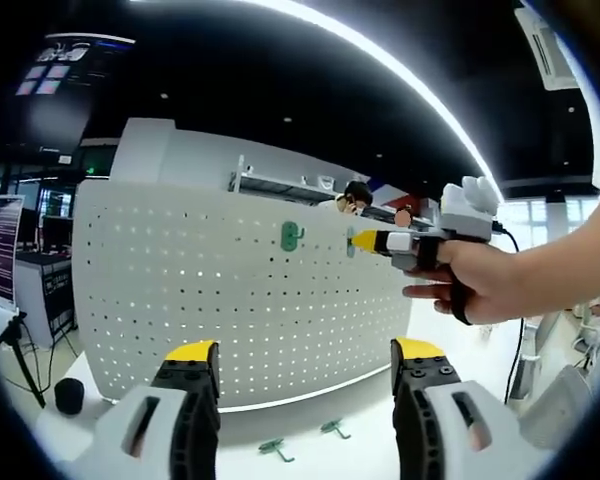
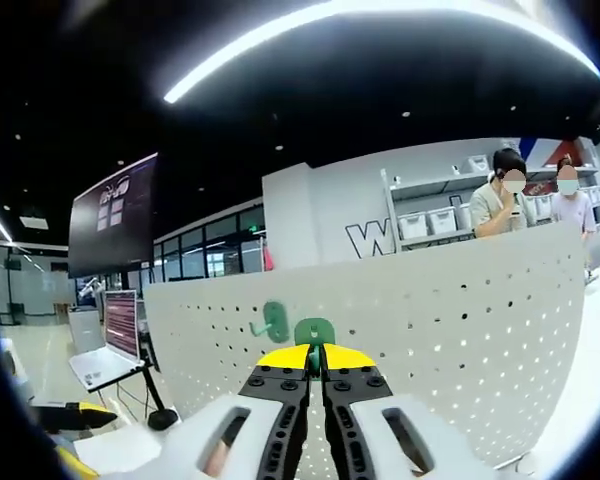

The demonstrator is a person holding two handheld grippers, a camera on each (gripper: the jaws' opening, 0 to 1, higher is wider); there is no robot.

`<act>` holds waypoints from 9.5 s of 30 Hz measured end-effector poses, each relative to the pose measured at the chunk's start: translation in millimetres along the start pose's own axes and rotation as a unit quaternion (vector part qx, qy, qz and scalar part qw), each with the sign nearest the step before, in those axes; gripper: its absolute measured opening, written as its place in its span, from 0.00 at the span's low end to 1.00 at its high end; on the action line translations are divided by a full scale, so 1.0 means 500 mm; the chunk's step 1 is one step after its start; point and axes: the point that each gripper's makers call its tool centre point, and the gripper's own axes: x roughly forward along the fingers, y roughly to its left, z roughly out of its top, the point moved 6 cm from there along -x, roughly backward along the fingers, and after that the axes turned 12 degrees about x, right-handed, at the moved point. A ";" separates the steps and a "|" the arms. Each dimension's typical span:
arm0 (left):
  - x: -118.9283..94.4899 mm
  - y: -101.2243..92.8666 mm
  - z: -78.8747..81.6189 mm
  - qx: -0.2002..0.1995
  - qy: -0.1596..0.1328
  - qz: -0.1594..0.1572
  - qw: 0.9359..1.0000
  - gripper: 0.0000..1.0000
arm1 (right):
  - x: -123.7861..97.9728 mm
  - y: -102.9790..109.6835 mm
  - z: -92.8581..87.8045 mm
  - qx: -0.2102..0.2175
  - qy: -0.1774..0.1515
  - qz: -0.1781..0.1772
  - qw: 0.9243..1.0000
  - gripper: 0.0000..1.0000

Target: Insert the hook assembly into the mounting plate slot until the hook locks in place.

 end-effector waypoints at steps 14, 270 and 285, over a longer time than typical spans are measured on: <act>-0.009 0.007 0.000 -0.003 0.001 0.007 1.000 0.71 | 0.043 0.000 -0.004 -0.023 -0.006 -0.007 1.000 0.01; -0.064 0.021 -0.058 0.017 0.035 -0.033 0.999 0.72 | -0.353 -0.107 -0.166 0.009 0.125 0.113 0.986 0.56; -0.061 0.021 -0.080 0.015 0.058 -0.046 0.997 0.72 | -0.356 -0.129 -0.211 0.010 0.191 0.090 0.977 0.57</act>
